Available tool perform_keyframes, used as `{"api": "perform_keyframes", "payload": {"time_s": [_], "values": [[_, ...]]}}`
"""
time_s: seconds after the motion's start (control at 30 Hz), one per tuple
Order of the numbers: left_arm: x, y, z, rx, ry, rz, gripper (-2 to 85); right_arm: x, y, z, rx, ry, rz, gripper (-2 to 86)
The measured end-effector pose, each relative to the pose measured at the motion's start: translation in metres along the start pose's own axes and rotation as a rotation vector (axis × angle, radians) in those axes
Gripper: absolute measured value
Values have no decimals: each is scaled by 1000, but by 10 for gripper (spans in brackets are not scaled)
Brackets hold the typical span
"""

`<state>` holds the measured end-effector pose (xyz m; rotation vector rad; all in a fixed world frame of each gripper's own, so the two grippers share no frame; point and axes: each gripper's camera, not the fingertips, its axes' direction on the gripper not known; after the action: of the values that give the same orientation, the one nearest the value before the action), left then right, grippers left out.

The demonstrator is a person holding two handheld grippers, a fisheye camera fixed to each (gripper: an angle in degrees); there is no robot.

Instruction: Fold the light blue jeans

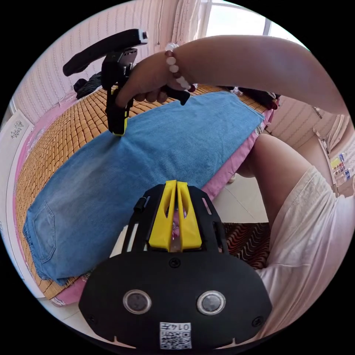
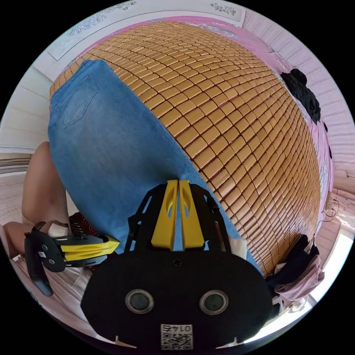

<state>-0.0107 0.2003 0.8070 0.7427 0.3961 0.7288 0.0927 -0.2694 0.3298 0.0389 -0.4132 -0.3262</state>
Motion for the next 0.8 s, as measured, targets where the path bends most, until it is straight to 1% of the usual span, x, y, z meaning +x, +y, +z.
{"api": "perform_keyframes", "payload": {"time_s": [0.23, 0.37, 0.43, 0.5, 0.6, 0.7, 0.8], "values": [[-13, 9, -13, 15, 76, -30, -10, 5, -24, 12, -67, -15, -42, -9], [-25, 9, -23, 17, 146, -81, -10, -3, -37, 19, -106, 52, -105, -9], [-42, 14, -40, 121, 220, -177, -10, -4, -44, 22, -134, 62, -117, -9], [-52, 17, -46, 158, 259, -215, -10, 0, -53, 24, -169, 47, -120, -9], [-46, 15, -41, 95, 252, -178, -10, 5, -60, 27, -196, 32, -121, -9], [-23, 7, -23, -87, 231, -86, -10, 5, -64, 29, -212, 46, -136, -9], [-18, 4, -28, -100, 205, -50, -10, 6, -67, 31, -228, 64, -144, -9]]}}
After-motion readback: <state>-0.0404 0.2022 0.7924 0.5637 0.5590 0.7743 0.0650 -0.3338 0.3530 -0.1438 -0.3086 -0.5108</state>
